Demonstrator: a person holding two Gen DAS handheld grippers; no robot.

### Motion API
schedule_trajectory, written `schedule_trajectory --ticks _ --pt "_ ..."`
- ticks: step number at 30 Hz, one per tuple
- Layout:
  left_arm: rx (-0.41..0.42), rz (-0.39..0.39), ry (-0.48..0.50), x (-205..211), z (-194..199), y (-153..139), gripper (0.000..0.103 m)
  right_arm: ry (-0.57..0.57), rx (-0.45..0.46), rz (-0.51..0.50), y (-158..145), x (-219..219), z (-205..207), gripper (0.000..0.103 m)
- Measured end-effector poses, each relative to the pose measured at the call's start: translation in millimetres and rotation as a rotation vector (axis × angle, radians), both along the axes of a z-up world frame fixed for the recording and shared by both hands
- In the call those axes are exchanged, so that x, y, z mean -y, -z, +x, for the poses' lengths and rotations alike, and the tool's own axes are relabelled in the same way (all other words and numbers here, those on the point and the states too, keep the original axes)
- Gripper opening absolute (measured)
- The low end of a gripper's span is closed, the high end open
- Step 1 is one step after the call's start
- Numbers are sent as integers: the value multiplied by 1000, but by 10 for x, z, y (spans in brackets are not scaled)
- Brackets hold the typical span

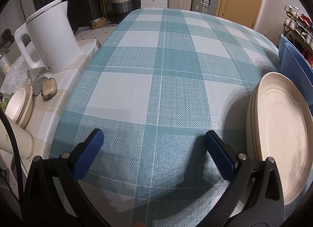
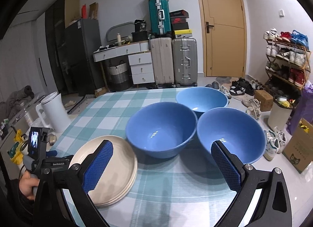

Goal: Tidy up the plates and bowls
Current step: 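Move both tools toward the light-blue bowls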

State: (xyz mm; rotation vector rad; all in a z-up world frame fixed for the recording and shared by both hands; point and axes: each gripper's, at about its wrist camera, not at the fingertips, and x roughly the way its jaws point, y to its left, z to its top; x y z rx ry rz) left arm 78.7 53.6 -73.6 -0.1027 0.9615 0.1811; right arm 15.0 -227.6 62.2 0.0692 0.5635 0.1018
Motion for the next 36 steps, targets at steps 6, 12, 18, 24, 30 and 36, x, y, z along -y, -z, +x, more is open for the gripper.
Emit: schedule_trajectory --ticks 6,12,18,24,30,36 --pt "99 -74 34 5 -133 -287 102 45 -13 -22 -58 182 50 102" --pt "187 -47 107 299 -161 -748 102 71 -25 -19 -89 347 94 102" --pt "232 -67 179 683 -71 -1120 102 90 -27 -18 -155 516 125 102" --pt "285 -81 259 1132 25 -1484 102 103 -16 -17 -273 665 141 102" --pt "313 -69 324 1533 85 -1745 102 100 -8 -17 -400 773 174 102" --pt "323 -59 372 1903 184 -1943 103 86 -2 -19 -543 881 231 102"
